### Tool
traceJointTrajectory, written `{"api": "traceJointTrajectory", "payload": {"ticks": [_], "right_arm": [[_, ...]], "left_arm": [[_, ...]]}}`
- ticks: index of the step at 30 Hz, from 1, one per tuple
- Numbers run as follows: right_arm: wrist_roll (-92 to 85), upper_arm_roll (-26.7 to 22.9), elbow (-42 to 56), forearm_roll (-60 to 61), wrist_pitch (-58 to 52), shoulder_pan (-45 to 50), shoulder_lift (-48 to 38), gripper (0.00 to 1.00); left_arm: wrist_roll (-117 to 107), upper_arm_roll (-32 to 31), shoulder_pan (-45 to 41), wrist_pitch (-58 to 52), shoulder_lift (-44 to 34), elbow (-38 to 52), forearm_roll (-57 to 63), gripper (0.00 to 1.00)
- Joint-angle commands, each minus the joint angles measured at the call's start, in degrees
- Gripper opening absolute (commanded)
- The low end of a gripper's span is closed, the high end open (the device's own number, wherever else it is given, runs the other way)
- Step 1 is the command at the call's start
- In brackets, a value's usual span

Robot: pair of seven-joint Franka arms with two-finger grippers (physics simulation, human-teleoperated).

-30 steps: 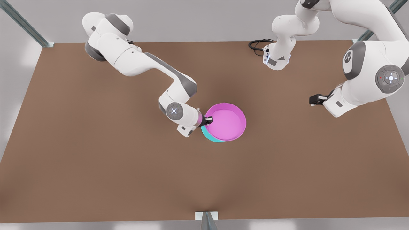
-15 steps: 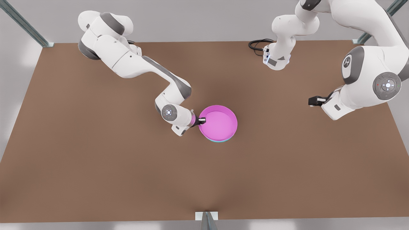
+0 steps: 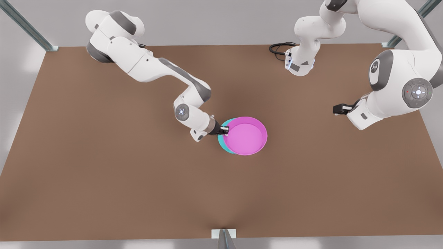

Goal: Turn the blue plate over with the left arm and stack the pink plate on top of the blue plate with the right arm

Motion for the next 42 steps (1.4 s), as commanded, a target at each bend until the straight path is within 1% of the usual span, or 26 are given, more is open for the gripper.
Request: {"api": "traceJointTrajectory", "payload": {"ticks": [1, 6, 9, 12, 15, 24, 25, 26, 27, 29, 30, 33, 41, 42], "right_arm": [[0.2, 0.0, 0.0, 0.6, 0.5, 0.3, 0.1, 0.21], [-0.1, -0.1, -0.1, 9.2, 2.5, 2.9, 1.8, 0.21], [0.2, -0.3, -1.8, 9.7, 2.5, 2.4, 1.3, 0.21], [-0.4, -0.2, -6.6, 9.5, 2.5, -0.1, 1.0, 0.21], [-0.3, 0.1, -8.9, 9.6, 2.4, -1.2, -0.4, 0.21], [-0.3, 0.1, -9.2, 9.6, 2.4, -1.0, -0.6, 0.21], [-0.3, 0.1, -9.2, 9.6, 2.4, -0.9, -0.6, 0.37], [-0.3, 0.1, -9.2, 9.5, 2.4, -0.9, -0.6, 0.61], [-0.3, 0.1, -9.2, 9.6, 2.4, -0.9, -0.6, 0.75], [-0.3, 0.1, -9.2, 9.6, 2.4, -0.8, -0.6, 0.90], [-0.3, 0.1, -9.2, 9.6, 2.4, -0.8, -0.6, 0.94], [-0.3, 0.1, -9.2, 9.6, 2.5, -0.7, -0.6, 1.00], [-0.3, 0.1, -9.3, 9.7, 2.4, -0.5, -0.8, 1.00], [0.1, 0.1, -9.9, 9.7, 2.0, -0.5, -2.6, 1.00]], "left_arm": [[0.0, 0.0, 0.0, 0.0, 0.0, 0.0, 0.0, 1.00], [0.1, 0.0, -0.1, -0.1, 0.0, -0.1, 0.0, 1.00], [0.1, 0.0, -0.1, -0.1, 0.0, -0.1, 0.0, 1.00], [0.1, 0.0, -0.1, 0.0, 0.2, -0.1, 0.0, 1.00], [0.0, 0.0, -0.1, 0.0, 0.3, -0.1, 0.0, 1.00], [0.0, 0.0, -0.2, -0.1, 0.3, -0.1, 0.0, 1.00], [0.0, 0.0, -0.2, -0.1, 0.3, -0.1, 0.0, 1.00], [0.0, 0.0, -0.2, -0.1, 0.3, -0.1, 0.0, 1.00], [0.0, -0.1, -0.2, -0.1, 0.3, -0.1, 0.0, 1.00], [0.0, -0.1, -0.2, -0.1, 0.3, -0.1, 0.0, 1.00], [0.0, -0.1, -0.2, -0.1, 0.3, -0.1, 0.0, 1.00], [-0.2, -0.2, -0.2, -0.1, 0.2, -0.1, 0.0, 1.00], [-0.3, -0.2, -0.9, -0.3, 0.1, 0.0, 0.0, 1.00], [-0.3, -0.2, -0.9, -0.1, 0.1, 0.0, 0.0, 1.00]]}}
